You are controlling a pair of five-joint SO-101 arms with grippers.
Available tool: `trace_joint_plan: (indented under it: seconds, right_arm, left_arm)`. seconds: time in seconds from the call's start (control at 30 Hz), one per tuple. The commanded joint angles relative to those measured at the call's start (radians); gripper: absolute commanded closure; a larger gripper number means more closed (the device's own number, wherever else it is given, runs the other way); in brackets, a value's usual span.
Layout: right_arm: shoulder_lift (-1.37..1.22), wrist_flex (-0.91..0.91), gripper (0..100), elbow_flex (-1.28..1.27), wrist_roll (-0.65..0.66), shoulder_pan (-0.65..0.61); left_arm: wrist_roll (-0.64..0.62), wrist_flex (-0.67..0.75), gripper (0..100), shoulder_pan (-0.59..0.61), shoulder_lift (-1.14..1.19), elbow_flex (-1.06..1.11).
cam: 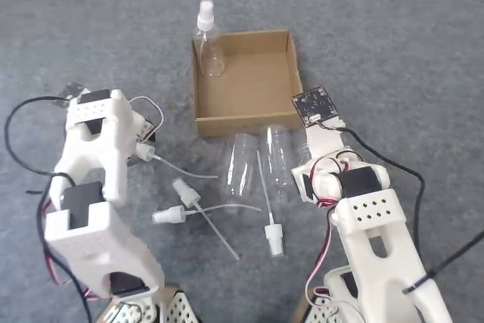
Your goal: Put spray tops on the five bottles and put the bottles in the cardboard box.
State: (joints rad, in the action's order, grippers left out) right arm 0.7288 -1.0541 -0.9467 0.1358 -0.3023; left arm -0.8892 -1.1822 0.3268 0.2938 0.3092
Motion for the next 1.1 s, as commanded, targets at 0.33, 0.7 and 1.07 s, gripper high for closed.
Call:
trace_joint_plan:
  seconds: [0.33,0.7,1.07]
  right_arm:
    - [0.039,0.031,91.4,0.009,0.021,0.012]
    - [0.039,0.031,91.4,0.009,0.021,0.012]
    - [0.039,0.030,91.6,0.009,0.021,0.012]
  left_arm:
    - [-0.008,0.023,80,-0.041,-0.008,0.019]
    - [-0.012,0.025,80,-0.017,-0.008,0.016]
    - [-0.012,0.026,99,-0.020,-0.008,0.016]
